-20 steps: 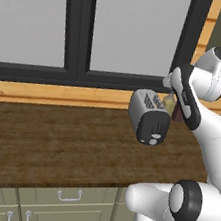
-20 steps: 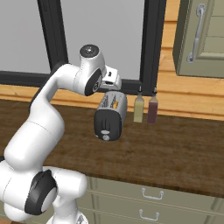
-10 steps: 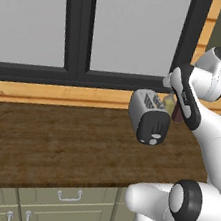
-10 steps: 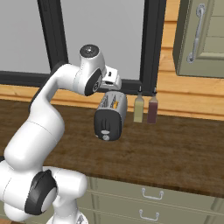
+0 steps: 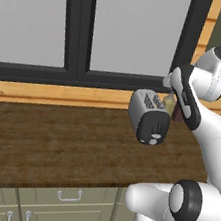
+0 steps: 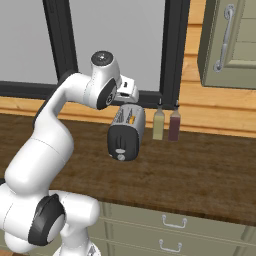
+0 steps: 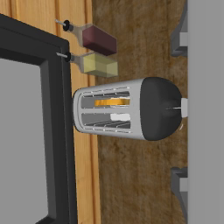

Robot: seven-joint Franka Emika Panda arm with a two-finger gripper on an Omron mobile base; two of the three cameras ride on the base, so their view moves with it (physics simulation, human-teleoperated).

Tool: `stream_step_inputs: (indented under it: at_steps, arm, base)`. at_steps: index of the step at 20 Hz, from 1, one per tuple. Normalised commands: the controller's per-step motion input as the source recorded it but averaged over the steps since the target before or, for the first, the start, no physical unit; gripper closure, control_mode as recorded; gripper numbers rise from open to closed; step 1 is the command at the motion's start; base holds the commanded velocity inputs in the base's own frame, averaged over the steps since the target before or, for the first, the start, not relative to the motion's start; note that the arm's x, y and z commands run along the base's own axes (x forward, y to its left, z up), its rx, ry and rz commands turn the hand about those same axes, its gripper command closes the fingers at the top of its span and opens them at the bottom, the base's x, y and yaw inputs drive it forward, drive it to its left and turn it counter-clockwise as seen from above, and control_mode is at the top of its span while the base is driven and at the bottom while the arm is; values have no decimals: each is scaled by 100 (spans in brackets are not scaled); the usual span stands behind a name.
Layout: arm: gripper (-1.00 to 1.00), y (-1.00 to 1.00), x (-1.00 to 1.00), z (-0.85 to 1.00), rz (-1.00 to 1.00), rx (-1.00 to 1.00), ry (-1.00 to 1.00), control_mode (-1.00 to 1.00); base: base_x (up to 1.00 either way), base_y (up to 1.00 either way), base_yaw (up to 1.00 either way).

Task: Start the toaster. Once the lever pops up, take the bread to the plate on the dining counter.

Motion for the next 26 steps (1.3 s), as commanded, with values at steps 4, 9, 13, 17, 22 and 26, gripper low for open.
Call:
stream_step_inputs:
  at_steps: [4, 9, 13, 17, 22, 26]
  arm:
    - [-100, 0, 0, 0, 0, 0, 0, -100]
    - [-100, 0, 0, 0, 0, 0, 0, -100]
    - [-100, 0, 0, 0, 0, 0, 0, -100]
    - [-100, 0, 0, 0, 0, 0, 0, -100]
    - [-100, 0, 0, 0, 0, 0, 0, -100]
    - [-100, 0, 0, 0, 0, 0, 0, -100]
  base:
    - [0, 0, 0]
    - [0, 0, 0]
    - [0, 0, 0]
    - [0, 0, 0]
    - [0, 0, 0]
    - [0, 0, 0]
